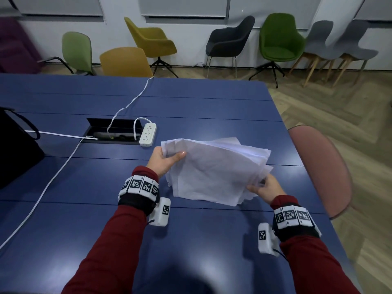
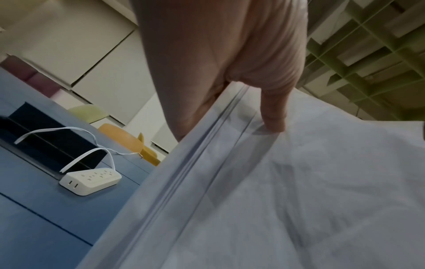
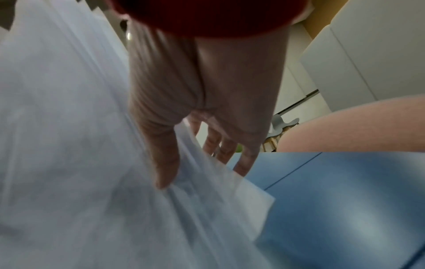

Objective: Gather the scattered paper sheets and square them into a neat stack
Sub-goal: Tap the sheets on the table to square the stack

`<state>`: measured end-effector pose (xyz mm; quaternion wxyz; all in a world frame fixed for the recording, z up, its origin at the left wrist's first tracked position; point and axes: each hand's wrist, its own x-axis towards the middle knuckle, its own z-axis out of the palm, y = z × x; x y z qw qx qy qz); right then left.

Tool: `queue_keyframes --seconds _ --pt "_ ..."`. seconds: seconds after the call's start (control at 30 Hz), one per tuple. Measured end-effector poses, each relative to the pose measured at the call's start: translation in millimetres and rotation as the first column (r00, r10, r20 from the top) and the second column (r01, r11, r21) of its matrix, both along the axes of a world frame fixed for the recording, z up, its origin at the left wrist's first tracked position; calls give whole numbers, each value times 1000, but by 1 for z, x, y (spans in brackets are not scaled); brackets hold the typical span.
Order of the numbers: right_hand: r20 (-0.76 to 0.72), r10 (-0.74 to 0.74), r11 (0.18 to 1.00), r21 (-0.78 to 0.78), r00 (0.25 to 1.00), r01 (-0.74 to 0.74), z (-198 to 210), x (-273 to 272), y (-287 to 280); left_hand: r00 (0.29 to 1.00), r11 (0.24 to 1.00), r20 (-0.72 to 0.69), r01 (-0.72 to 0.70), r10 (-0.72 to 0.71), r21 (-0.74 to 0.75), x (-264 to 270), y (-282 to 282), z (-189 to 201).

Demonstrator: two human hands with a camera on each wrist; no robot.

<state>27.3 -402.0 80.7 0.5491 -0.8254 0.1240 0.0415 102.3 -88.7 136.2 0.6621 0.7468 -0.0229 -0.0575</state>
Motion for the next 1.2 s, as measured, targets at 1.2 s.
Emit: queue_keyframes --seconds 1.2 --pt "462 -401 897 21 791 442 51 -2 2 999 997 34 -23 26 -76 -6 -2 8"
